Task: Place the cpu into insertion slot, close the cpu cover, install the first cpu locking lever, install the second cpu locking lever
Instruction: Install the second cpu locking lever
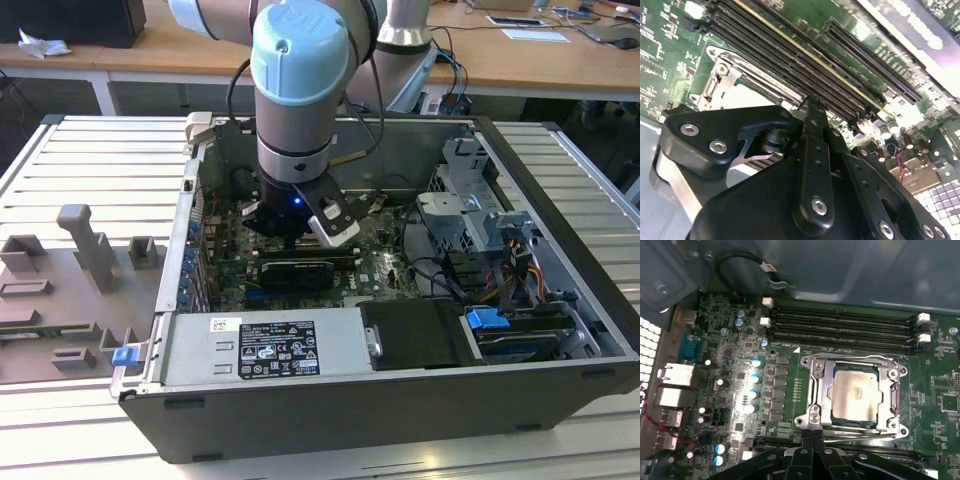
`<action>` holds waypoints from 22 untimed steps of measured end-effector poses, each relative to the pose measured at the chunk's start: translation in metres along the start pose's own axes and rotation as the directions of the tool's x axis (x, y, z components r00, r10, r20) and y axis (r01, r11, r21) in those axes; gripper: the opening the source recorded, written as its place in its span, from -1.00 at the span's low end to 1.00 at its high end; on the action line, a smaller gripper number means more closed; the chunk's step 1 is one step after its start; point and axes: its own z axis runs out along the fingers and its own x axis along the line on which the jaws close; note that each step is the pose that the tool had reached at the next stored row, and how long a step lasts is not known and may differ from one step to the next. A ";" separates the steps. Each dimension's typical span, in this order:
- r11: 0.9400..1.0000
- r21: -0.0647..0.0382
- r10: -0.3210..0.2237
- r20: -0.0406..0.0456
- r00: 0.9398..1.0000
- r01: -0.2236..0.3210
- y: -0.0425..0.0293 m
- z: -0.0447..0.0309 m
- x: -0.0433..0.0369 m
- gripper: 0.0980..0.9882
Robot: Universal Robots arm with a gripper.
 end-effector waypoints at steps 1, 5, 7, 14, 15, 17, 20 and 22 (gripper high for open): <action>1.000 -0.008 0.000 0.001 1.000 0.000 -0.0002 0.0002 0.0007 -0.98; 1.000 -0.029 0.000 0.003 1.000 0.000 -0.0010 0.0045 0.0021 -0.98; 0.999 -0.034 0.000 0.003 1.000 0.000 -0.0016 0.0073 0.0031 -0.98; 0.997 -0.072 0.000 0.007 1.000 0.000 -0.0026 0.0133 0.0063 -0.98; 0.997 -0.078 0.000 0.008 1.000 0.001 -0.0028 0.0143 0.0066 -0.98; 0.997 -0.080 0.000 0.008 1.000 0.001 -0.0027 0.0150 0.0089 -0.98; 0.997 -0.080 0.000 0.008 1.000 0.001 0.0006 0.0010 0.0100 -0.98; 0.997 -0.080 0.000 0.008 1.000 0.001 0.0016 -0.0032 0.0099 -0.98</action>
